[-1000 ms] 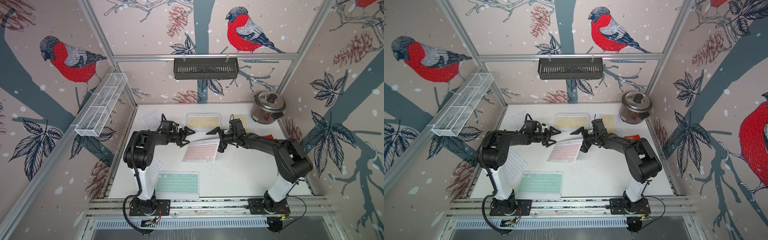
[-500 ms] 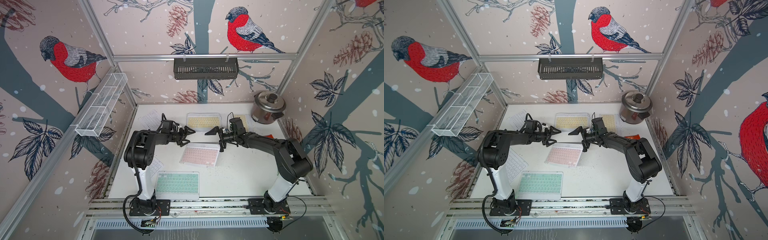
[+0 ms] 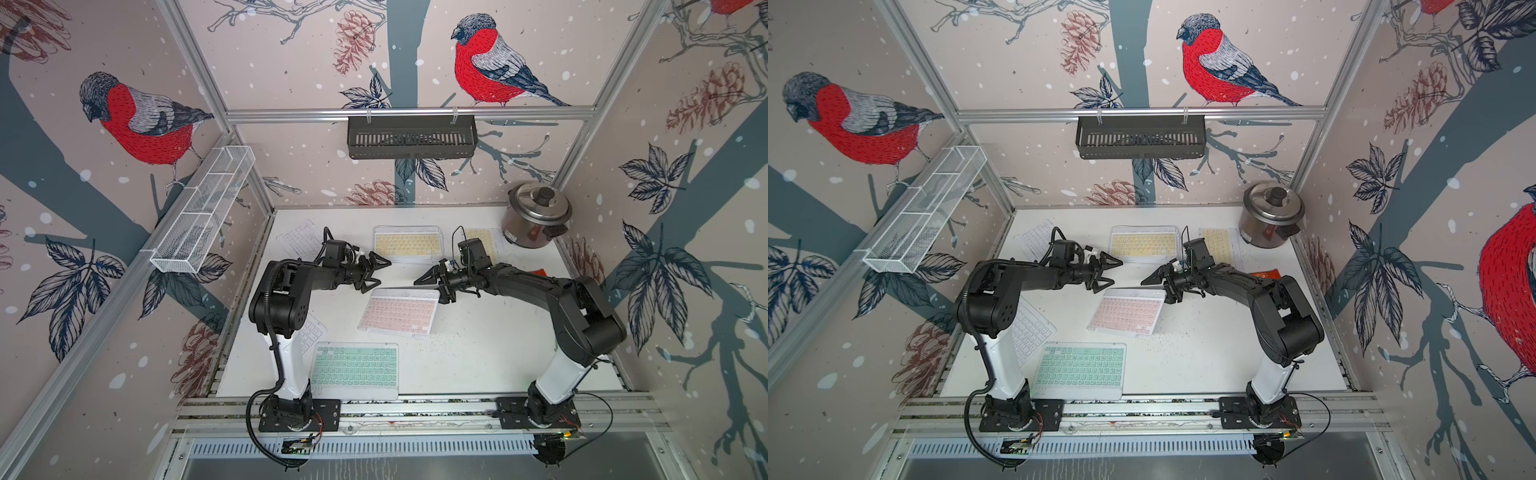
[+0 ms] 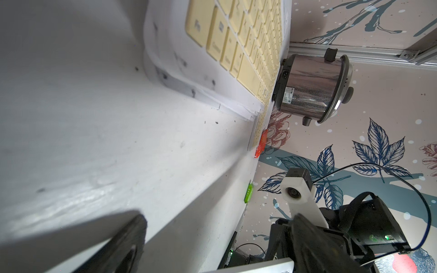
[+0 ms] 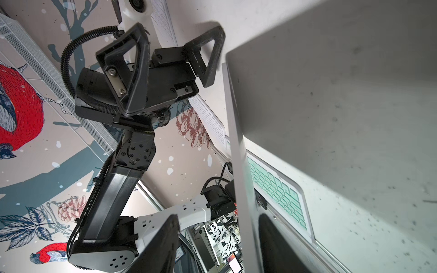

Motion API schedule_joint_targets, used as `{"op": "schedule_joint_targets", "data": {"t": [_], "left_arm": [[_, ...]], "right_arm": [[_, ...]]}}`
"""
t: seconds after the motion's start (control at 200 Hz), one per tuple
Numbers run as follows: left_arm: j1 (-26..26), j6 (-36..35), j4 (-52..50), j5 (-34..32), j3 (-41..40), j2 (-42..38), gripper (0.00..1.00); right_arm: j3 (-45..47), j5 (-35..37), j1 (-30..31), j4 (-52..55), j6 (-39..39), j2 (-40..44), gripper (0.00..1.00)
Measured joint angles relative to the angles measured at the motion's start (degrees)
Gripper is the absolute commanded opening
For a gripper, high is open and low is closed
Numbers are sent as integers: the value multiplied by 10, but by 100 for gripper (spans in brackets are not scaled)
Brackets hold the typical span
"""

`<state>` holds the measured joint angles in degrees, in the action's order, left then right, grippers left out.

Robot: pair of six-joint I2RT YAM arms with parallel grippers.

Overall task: Stack the numeric keypads
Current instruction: Pick up the numeric keypad from the center of the board.

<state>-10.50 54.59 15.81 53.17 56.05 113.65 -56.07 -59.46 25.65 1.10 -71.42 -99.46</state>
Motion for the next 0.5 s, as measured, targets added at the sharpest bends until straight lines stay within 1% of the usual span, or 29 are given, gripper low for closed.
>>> {"op": "schedule_joint_targets", "data": {"t": [0.125, 0.19, 0.26, 0.325, 0.395, 0.501], "left_arm": [[0, 0, 3, 4, -1, 3, 96], [0, 0, 4, 6, 0, 4, 96], [1, 0, 4, 8, 3, 4, 96], [1, 0, -1, 7, 7, 3, 96], [2, -9, -21, 1, 16, -2, 96], [12, -21, -102, -36, 46, -18, 96]], "right_arm": [[-19, 12, -5, 50, 47, -1, 26], [-31, 23, -9, 76, 77, -3, 15], [-42, 40, -14, 104, 115, -4, 7], [-53, 46, -18, 123, 137, -4, 5], [-66, 66, -22, 140, 178, -4, 2], [-81, 83, -26, 154, 221, -4, 1]]}}
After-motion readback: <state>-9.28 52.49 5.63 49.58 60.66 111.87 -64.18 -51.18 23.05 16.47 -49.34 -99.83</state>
